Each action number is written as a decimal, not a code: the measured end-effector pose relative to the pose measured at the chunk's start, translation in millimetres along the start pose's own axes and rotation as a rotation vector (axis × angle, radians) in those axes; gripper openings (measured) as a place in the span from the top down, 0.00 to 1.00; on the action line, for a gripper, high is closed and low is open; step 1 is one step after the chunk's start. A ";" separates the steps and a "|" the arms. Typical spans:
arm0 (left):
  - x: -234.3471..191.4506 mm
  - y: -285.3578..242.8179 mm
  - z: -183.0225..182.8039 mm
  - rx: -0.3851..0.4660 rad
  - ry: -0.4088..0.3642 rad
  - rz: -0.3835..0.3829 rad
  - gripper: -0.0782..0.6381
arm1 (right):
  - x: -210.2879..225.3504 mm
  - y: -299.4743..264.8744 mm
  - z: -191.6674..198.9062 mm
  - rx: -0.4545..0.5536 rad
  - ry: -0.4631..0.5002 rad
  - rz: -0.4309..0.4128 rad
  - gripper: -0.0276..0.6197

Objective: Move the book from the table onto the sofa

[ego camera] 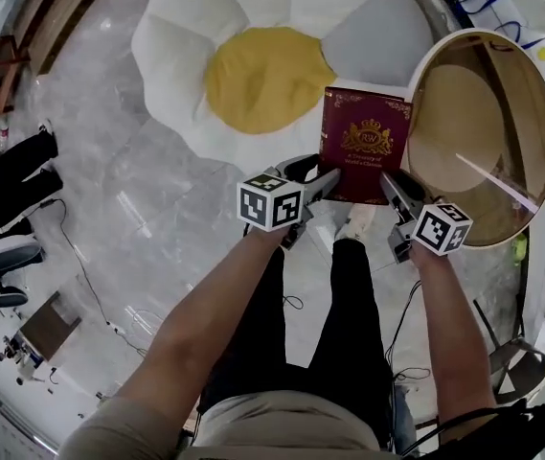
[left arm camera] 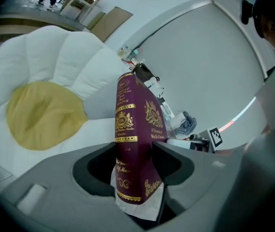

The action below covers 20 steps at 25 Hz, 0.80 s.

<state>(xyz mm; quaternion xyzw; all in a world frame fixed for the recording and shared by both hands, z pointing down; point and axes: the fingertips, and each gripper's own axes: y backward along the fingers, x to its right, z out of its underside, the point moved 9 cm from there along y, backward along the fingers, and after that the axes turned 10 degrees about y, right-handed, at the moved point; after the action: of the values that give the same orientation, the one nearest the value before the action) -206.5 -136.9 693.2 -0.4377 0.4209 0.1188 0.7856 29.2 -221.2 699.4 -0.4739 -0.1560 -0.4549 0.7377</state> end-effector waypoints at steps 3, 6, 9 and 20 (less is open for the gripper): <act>-44.0 32.9 -10.1 0.065 0.038 -0.048 0.56 | -20.3 -56.5 6.3 -0.057 0.029 -0.052 0.71; -88.0 58.0 -12.0 0.116 0.075 -0.079 0.56 | -33.5 -108.5 21.0 -0.117 0.050 -0.088 0.71; -135.2 75.6 -12.5 0.155 0.096 -0.099 0.56 | -41.4 -160.1 38.4 -0.156 0.048 -0.112 0.71; -337.2 56.8 -14.7 0.204 0.131 -0.152 0.56 | -7.4 -354.8 100.1 -0.256 0.097 -0.129 0.72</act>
<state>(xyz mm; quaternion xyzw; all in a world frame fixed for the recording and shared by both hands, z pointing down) -454.4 -53.7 914.0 -0.3929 0.4468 -0.0132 0.8036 -245.3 -181.7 942.5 -0.5307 -0.0912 -0.5400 0.6469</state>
